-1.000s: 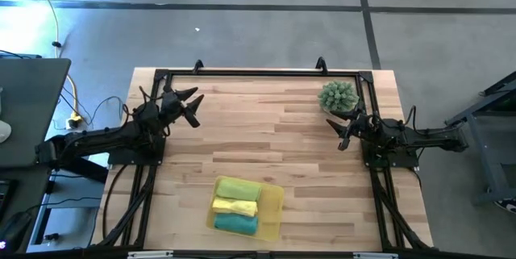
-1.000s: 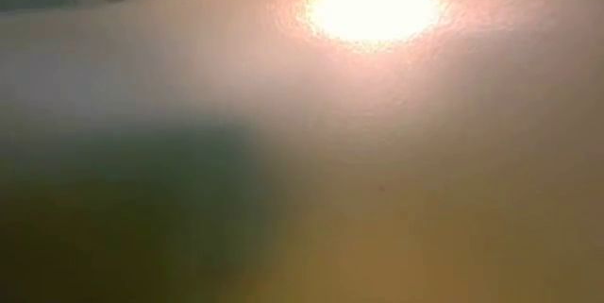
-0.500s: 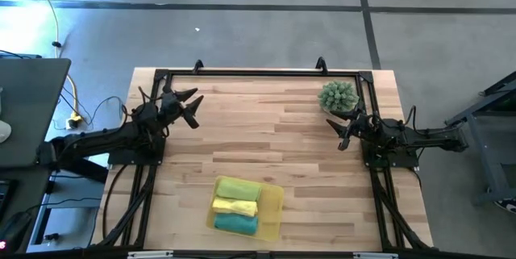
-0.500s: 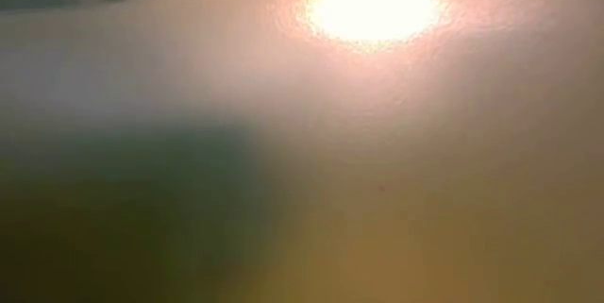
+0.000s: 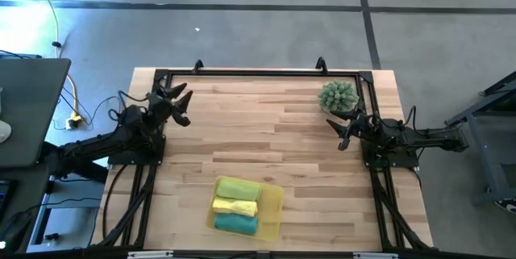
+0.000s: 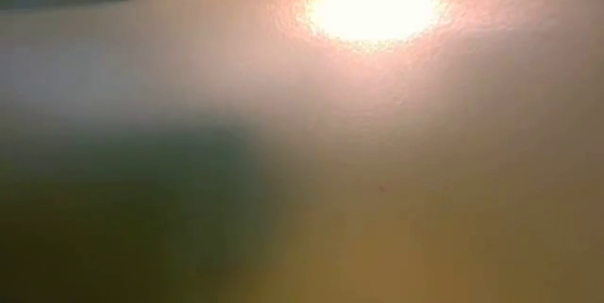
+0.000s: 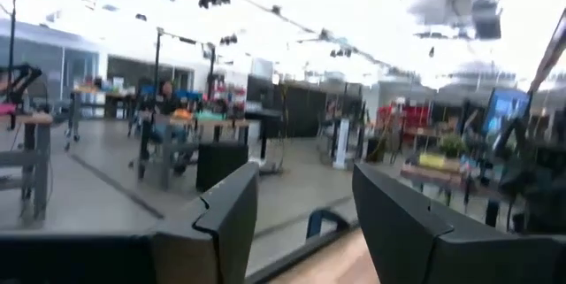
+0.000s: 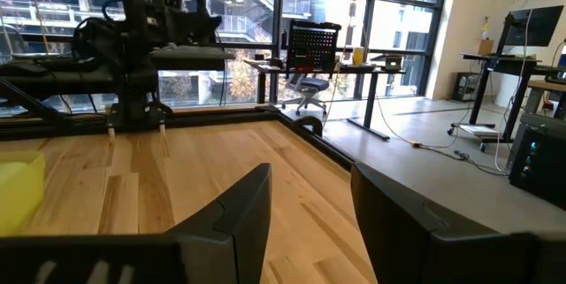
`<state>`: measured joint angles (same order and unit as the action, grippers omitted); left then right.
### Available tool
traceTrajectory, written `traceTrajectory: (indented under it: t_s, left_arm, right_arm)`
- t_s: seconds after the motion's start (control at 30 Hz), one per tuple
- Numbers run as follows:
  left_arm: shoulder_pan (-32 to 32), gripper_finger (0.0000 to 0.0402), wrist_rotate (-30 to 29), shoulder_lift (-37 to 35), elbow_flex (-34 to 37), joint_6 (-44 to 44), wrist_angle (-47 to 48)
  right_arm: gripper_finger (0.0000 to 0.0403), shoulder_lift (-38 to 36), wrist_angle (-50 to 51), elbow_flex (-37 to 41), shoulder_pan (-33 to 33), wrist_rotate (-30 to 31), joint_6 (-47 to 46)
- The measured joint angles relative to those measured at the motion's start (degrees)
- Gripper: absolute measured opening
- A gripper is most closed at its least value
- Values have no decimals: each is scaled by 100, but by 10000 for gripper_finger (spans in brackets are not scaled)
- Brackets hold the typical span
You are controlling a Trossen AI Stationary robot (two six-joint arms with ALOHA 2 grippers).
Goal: Roll microfiber towels into tight, uniform cylinder then place into a basket
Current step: Return to Home Position
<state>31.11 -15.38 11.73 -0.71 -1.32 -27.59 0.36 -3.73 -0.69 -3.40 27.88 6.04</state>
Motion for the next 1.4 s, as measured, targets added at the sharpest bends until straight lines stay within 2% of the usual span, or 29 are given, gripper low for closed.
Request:
traceTrajectory:
  t_s: [0.37,0.67,0.8,1.23,1.4]
  left_arm:
    - [0,175,0,-905,0,-2,-2]
    - [0,175,-2,-1155,-2,-1,2]
    - [0,175,-2,-1153,-2,-2,170]
    - [0,175,-2,-1155,-2,-1,296]
    - [0,175,-2,-1155,-2,-2,295]
  right_arm:
    - [149,0,0,0,0,-1,0]
    - [149,0,-4,2,78,-5,0]
    - [149,0,-16,5,423,-5,0]
    - [149,-2,-44,17,2122,-1,-1]
    - [149,-2,-55,17,2521,-1,0]
